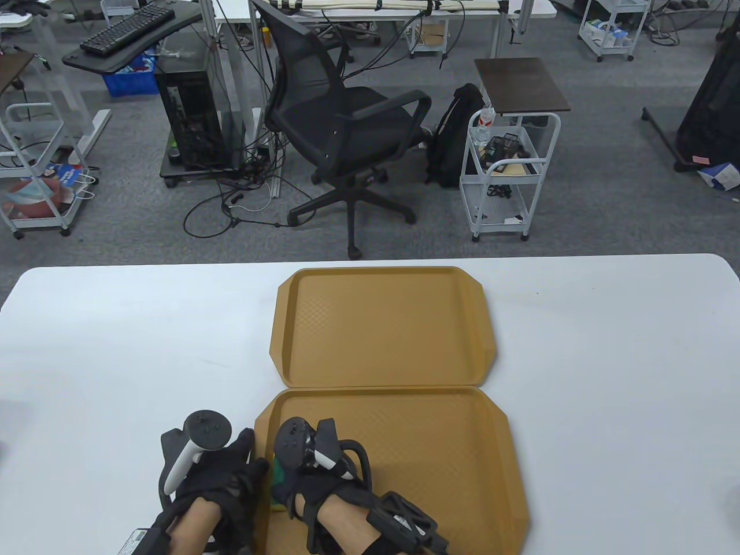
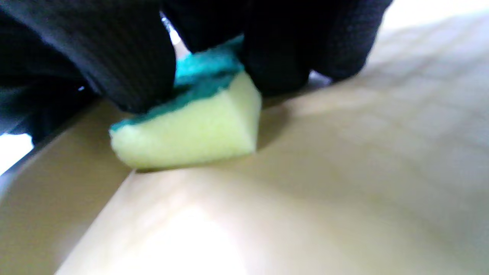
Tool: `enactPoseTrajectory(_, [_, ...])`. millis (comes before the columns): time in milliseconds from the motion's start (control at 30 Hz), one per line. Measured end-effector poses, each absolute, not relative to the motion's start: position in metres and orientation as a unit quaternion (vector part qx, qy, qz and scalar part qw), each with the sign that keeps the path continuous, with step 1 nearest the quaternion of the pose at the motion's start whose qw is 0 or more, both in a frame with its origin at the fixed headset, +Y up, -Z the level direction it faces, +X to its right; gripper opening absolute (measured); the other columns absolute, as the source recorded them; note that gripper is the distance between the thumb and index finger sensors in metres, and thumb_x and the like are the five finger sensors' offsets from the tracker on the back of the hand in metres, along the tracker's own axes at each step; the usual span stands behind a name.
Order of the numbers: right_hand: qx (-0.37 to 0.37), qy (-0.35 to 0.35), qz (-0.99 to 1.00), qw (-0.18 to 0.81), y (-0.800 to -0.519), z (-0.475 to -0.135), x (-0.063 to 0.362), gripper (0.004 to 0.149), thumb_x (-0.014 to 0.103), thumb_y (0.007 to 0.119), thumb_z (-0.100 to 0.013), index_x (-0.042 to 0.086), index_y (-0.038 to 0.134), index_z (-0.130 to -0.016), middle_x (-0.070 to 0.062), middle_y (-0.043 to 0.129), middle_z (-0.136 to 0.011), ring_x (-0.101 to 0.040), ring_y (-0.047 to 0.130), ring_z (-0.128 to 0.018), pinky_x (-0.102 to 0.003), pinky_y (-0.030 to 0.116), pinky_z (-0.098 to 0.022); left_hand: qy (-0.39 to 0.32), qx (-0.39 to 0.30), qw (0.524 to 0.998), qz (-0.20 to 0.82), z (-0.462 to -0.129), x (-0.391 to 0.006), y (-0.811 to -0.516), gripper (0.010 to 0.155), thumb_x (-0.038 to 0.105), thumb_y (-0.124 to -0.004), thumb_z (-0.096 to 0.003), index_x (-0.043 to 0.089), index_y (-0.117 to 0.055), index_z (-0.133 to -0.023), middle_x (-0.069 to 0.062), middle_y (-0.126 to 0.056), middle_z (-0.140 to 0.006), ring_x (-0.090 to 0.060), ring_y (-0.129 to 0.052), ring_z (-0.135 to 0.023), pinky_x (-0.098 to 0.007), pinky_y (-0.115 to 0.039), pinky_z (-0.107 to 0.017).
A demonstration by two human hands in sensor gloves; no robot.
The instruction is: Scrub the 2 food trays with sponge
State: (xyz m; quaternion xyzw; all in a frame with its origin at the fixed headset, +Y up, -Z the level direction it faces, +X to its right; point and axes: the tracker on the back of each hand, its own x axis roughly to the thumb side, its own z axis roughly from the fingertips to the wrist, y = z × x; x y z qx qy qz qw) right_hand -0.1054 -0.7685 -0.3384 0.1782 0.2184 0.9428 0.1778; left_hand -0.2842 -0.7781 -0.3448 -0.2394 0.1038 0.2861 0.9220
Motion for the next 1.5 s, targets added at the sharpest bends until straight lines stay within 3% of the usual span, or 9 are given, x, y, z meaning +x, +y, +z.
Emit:
enactPoseTrajectory(267, [0.195,0.253,0.931,0.177,-0.769,-0.306,-0.105,0.075,0.042,0.093,-0.043,0.016,0.06,-0.105,-0.017,0.053,-0.108,-0.031,0.082,-0.066,-0.049,0.077,-0.054,0.106,-0.237,0.923,0.283,-0.345,-0.284,-0.778,0.074,0.047,-0.079,-0.045,0.029,-0.05,-0.11,-0.002,-0.099,-0.066,-0.02,-0.111,-0.035,-0.04,-0.094,-0.035])
enactPoseTrajectory(500, [0.182,0.215,0.948,0.151,-0.768,-0.289,-0.113,0.07,0.047,0.091,-0.042,0.017,0.067,-0.1,-0.017,0.06,-0.104,-0.03,0.086,-0.06,-0.048,0.079,-0.049,0.107,-0.238,0.923,0.283,-0.344,-0.284,-0.778,0.074,0.047,-0.079,-0.045,0.029,-0.05,-0.11,-0.001,-0.099,-0.066,-0.019,-0.111,-0.035,-0.04,-0.094,-0.035])
enactPoseTrajectory(800, [0.191,0.214,0.947,0.142,-0.767,-0.289,-0.098,0.068,0.045,0.093,-0.042,0.019,0.067,-0.1,-0.015,0.062,-0.104,-0.03,0.087,-0.059,-0.047,0.08,-0.048,0.106,-0.238,0.923,0.282,-0.344,-0.284,-0.778,0.074,0.047,-0.079,-0.045,0.029,-0.049,-0.11,-0.001,-0.099,-0.066,-0.019,-0.111,-0.035,-0.039,-0.094,-0.035])
enactPoseTrajectory(1133, [0.158,0.216,0.952,0.145,-0.765,-0.291,-0.035,0.067,0.044,0.093,-0.042,0.021,0.068,-0.1,-0.014,0.062,-0.104,-0.03,0.087,-0.06,-0.048,0.08,-0.049,0.108,-0.238,0.923,0.283,-0.344,-0.284,-0.778,0.074,0.047,-0.079,-0.045,0.029,-0.05,-0.11,-0.001,-0.099,-0.066,-0.019,-0.111,-0.035,-0.04,-0.094,-0.035])
enactPoseTrajectory(1500, [0.097,0.208,0.964,0.132,-0.761,-0.29,0.066,0.067,0.043,0.093,-0.042,0.022,0.067,-0.1,-0.012,0.062,-0.105,-0.031,0.086,-0.063,-0.049,0.079,-0.051,0.109,-0.238,0.923,0.282,-0.344,-0.284,-0.778,0.073,0.047,-0.079,-0.045,0.03,-0.05,-0.11,-0.001,-0.099,-0.066,-0.02,-0.111,-0.035,-0.04,-0.094,-0.035])
